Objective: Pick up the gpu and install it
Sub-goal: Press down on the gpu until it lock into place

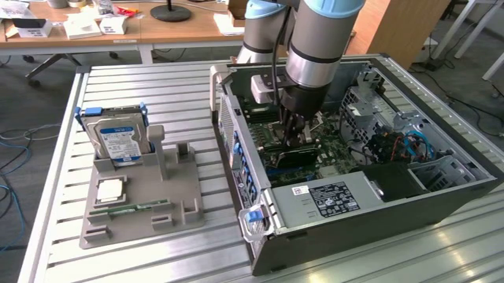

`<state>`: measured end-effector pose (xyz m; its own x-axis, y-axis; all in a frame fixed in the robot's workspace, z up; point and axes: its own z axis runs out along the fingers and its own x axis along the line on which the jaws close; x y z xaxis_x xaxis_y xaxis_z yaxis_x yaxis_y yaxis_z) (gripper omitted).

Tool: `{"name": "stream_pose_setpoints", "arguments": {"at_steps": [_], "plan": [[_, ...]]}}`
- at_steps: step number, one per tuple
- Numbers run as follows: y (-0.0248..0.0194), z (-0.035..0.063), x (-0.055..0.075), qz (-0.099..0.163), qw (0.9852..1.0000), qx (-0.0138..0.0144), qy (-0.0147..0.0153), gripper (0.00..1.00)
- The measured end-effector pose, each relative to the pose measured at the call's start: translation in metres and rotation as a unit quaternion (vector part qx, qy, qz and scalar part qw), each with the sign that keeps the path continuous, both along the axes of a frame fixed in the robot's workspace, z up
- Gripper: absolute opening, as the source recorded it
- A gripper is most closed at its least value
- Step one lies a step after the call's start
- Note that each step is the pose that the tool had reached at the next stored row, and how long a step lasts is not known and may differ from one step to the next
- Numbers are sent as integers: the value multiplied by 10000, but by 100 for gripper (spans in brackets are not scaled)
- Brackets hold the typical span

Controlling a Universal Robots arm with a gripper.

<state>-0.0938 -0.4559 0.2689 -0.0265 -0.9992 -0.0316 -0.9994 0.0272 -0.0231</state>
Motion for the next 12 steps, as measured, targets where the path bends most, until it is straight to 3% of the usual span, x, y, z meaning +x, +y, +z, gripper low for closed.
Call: {"name": "stream_pose_setpoints", "arguments": {"at_steps": [12], "plan": [[6, -30, -36, 0, 10000, -1, 1, 11]]}}
